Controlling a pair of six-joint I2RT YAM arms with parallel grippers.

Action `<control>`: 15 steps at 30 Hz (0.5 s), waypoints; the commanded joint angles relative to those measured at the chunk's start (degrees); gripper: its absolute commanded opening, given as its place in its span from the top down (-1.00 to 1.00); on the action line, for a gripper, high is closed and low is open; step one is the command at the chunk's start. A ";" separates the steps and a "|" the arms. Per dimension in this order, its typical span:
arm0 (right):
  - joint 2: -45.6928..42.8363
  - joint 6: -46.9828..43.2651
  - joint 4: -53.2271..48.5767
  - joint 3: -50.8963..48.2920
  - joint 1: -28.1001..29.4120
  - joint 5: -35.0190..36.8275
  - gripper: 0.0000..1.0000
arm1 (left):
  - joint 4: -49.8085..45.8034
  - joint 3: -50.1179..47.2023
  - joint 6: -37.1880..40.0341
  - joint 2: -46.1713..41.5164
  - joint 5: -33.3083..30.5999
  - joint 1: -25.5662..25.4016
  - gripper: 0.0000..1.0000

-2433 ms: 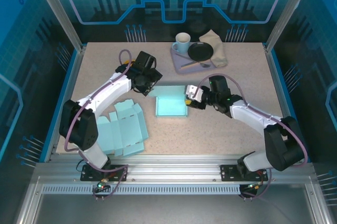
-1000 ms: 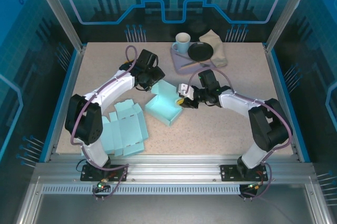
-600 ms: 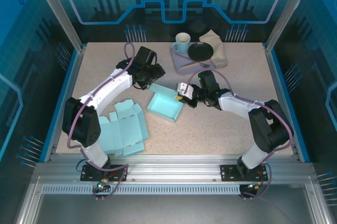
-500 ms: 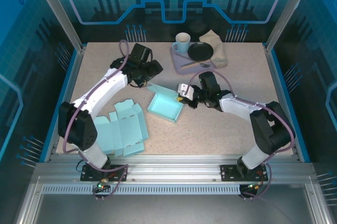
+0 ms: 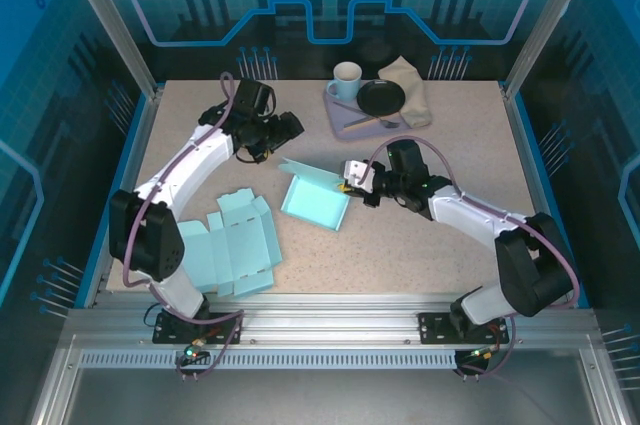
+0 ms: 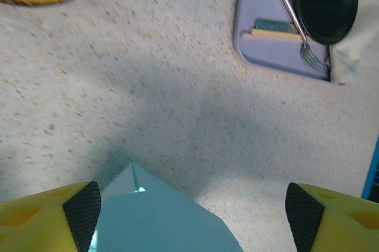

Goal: Fold the paper box

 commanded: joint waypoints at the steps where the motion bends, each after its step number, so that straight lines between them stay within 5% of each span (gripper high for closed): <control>1: -1.55 -0.78 -0.84 -0.69 0.72 -1.13 1.00 | 5.53 -1.73 -4.23 1.14 9.21 -0.21 -0.69; 8: -1.64 1.54 1.08 -0.64 0.37 1.17 1.00 | 4.69 -3.05 -6.31 2.39 9.88 -3.86 -0.69; 15: 0.28 3.64 2.31 0.85 1.67 6.36 1.00 | 8.52 -6.04 -16.48 1.65 11.24 -7.37 -0.70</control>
